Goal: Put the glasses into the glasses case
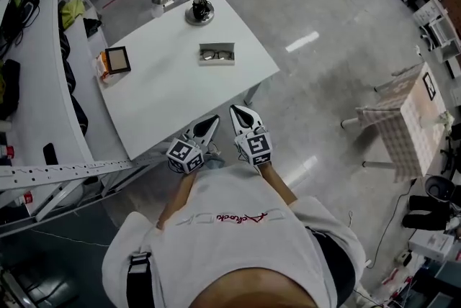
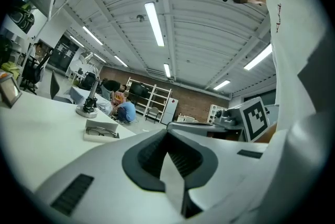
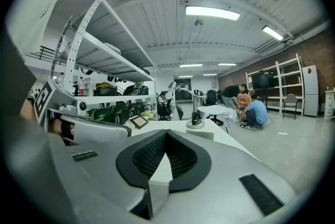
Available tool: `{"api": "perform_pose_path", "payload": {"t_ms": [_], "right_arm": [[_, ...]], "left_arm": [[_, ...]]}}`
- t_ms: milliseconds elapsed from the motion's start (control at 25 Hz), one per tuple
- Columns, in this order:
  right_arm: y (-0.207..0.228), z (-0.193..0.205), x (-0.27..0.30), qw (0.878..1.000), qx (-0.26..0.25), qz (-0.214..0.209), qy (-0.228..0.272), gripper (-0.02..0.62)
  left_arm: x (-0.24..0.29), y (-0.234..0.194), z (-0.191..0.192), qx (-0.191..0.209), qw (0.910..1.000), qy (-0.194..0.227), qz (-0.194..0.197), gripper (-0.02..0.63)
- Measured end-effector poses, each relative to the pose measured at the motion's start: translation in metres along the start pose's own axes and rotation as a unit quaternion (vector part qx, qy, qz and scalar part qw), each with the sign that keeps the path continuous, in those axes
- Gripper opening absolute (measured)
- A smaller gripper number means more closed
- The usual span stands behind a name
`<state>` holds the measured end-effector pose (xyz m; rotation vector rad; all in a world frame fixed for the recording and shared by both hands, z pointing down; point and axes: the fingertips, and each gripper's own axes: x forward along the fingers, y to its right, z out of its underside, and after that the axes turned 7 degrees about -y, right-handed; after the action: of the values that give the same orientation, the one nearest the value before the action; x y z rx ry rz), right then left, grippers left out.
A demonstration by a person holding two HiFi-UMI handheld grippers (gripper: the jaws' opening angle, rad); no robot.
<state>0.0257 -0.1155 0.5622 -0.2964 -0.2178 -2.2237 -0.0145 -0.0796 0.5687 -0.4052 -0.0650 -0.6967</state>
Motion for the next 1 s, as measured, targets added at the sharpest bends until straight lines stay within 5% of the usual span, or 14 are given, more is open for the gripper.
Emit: {"api": "perform_pose_path", "payload": {"t_ms": [1000], "right_arm": [[-0.054,0.053,-0.151,1.0,-0.018,0.007,0.004,0.003]], "left_arm": [[-0.051,0.143,0.074,0.018,0.9998,-0.002,-0.001,0.008]]}}
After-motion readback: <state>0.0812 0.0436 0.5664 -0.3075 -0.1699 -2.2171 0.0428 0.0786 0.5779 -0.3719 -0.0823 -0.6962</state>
